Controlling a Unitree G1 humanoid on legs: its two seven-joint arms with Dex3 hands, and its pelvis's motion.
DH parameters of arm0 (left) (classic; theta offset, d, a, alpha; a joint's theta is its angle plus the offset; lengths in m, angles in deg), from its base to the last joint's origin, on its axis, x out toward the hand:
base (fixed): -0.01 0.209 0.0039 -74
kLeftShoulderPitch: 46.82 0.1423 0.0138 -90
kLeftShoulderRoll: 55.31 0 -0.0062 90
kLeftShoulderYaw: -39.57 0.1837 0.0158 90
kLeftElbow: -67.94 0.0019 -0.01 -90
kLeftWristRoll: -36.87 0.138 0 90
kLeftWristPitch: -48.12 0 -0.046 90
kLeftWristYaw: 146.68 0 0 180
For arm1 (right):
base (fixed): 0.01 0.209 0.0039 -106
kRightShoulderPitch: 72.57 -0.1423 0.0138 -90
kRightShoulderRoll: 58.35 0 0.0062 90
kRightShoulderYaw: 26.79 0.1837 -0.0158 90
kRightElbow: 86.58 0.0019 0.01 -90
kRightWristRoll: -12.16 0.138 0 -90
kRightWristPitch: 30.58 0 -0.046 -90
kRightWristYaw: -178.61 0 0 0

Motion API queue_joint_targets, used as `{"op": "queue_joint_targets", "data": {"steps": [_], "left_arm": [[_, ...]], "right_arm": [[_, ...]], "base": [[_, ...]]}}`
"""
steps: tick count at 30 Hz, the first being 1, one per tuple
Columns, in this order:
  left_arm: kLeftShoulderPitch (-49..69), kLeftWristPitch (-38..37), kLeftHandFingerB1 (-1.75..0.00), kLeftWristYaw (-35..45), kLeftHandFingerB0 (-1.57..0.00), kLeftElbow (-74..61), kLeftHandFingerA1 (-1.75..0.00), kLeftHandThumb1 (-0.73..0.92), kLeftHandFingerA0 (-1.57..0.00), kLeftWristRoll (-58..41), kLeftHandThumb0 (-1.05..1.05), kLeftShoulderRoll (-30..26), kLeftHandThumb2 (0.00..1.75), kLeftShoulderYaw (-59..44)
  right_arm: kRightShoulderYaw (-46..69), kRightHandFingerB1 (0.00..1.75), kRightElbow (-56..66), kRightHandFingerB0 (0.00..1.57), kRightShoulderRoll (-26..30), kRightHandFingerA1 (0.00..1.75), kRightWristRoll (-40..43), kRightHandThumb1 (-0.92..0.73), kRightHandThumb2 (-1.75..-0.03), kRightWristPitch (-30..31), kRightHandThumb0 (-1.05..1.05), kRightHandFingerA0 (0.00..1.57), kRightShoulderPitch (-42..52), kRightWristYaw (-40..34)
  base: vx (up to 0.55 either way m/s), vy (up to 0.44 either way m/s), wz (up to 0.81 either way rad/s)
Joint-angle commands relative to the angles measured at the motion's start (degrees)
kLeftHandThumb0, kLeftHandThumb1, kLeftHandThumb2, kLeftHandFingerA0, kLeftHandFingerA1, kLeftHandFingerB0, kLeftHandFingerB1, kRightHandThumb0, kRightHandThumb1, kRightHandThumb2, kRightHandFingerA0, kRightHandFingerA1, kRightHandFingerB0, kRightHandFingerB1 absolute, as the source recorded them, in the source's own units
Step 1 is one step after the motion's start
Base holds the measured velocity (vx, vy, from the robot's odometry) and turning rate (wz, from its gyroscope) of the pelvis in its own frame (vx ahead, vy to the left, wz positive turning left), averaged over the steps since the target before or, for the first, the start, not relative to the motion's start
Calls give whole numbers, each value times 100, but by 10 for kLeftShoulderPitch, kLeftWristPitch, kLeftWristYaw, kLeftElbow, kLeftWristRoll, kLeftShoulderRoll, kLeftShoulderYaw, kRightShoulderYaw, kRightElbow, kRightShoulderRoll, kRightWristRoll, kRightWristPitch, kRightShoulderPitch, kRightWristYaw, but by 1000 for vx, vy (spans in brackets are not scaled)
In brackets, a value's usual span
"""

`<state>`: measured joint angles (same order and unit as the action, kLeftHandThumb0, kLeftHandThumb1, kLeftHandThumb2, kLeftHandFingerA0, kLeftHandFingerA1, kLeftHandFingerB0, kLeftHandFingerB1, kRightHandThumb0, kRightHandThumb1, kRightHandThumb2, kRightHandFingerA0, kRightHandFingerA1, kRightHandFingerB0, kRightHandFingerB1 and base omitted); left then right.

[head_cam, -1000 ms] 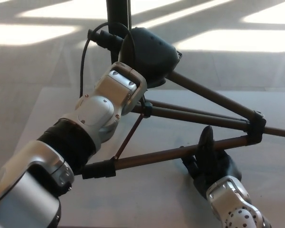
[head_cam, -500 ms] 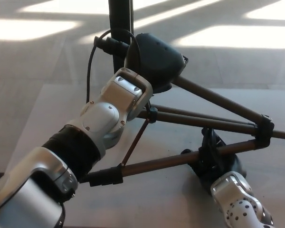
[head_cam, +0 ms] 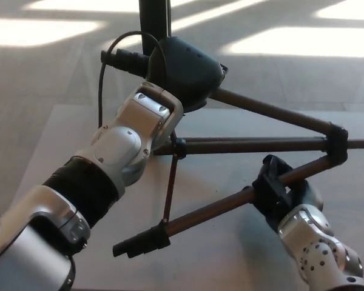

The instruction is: Use both hands of the robot to pick up the tripod lying in the middle of the desk and make it stand upright on the desk

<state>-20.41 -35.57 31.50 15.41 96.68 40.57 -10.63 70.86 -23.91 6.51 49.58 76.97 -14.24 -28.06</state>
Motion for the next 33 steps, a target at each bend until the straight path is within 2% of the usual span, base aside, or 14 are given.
{"op": "queue_joint_targets", "data": {"steps": [1, 7, 11, 12, 14, 18, 19, 20, 21, 25, 26, 27, 28, 33], "left_arm": [[-16, -7, -79, -11, -84, -1, -166, 46, -96, -8, -21, -10, 59, -18], [-14, -5, -78, -26, -83, 13, -161, 46, -96, -5, -21, -13, 60, -24], [-11, -3, -80, -24, -83, 12, -167, 48, -97, -7, -24, -17, 60, -30], [-6, -7, -79, -27, -83, 11, -150, 47, -98, -14, -19, -20, 58, -35], [3, -7, -79, -22, -83, 5, -160, 47, -97, -15, -20, -25, 59, -36], [14, -6, -78, -19, -83, -2, -157, 47, -98, -24, -19, -26, 59, -41], [23, -2, -80, -11, -83, -9, -162, 47, -96, -28, -21, -28, 60, -44], [29, 0, -79, -13, -83, -13, -164, 46, -96, -27, -21, -29, 59, -44], [34, 5, -79, -11, -84, -15, -165, 47, -98, -30, -23, -28, 60, -47], [58, 11, -78, -28, -86, -22, -151, 46, -100, -37, -18, -28, 55, -55], [67, 19, -81, -24, -85, -28, -160, 45, -97, -43, -19, -25, 58, -60], [68, 20, -81, -23, -85, -29, -160, 45, -97, -44, -19, -25, 58, -60], [87, 41, -80, -18, -86, -44, -138, 47, -98, -63, -19, -13, 57, -77], [138, 72, -76, -38, -88, -71, -127, 44, -101, -85, -15, 13, 58, -104]], "right_arm": [[-27, 162, 55, 86, 77, 175, -65, -52, -119, 103, -34, 105, -44, 17], [-49, 153, 80, 84, 139, 175, -92, -41, -137, 136, -26, 99, -102, 21], [-82, 155, 77, 85, 186, 175, -131, -41, -133, 135, -21, 98, -159, 38], [-106, 149, 68, 86, 210, 174, -160, -53, -113, 143, -24, 95, -192, 45], [-115, 140, 51, 88, 238, 175, -166, -46, -124, 138, -21, 99, -230, 74], [-117, 138, 34, 86, 253, 174, -166, -44, -116, 134, -25, 101, -254, 84], [-174, 141, 35, 84, 286, 168, -235, -45, -119, 99, -27, 102, -262, 103], [-167, 114, 32, 96, 285, 134, -227, -49, -114, 112, -33, 125, -274, 97], [-167, 136, 26, 86, 287, 165, -224, -48, -118, 124, -27, 104, -287, 97], [-193, 135, -7, 93, 309, 165, -237, -45, -124, 121, -25, 107, -330, 129], [-213, 113, -13, 98, 316, 135, -259, -51, -118, 111, -27, 127, -336, 131], [-216, 113, -16, 98, 317, 135, -260, -51, -118, 109, -27, 127, -337, 131], [-236, 137, -8, 94, 325, 168, -282, -42, -134, 90, -21, 102, -339, 133], [-279, 136, 16, 90, 334, 167, -320, -44, -127, 105, -23, 94, -348, 124]], "base": [[0, 0, 0], [0, 0, 0], [0, 0, 0], [0, 0, 0], [0, 0, 0], [0, 0, 0], [0, 0, 0], [0, 0, 0], [0, 0, 0], [0, 0, 0], [0, 0, 0], [0, 0, 0], [0, 0, 0], [0, 0, 0]]}}
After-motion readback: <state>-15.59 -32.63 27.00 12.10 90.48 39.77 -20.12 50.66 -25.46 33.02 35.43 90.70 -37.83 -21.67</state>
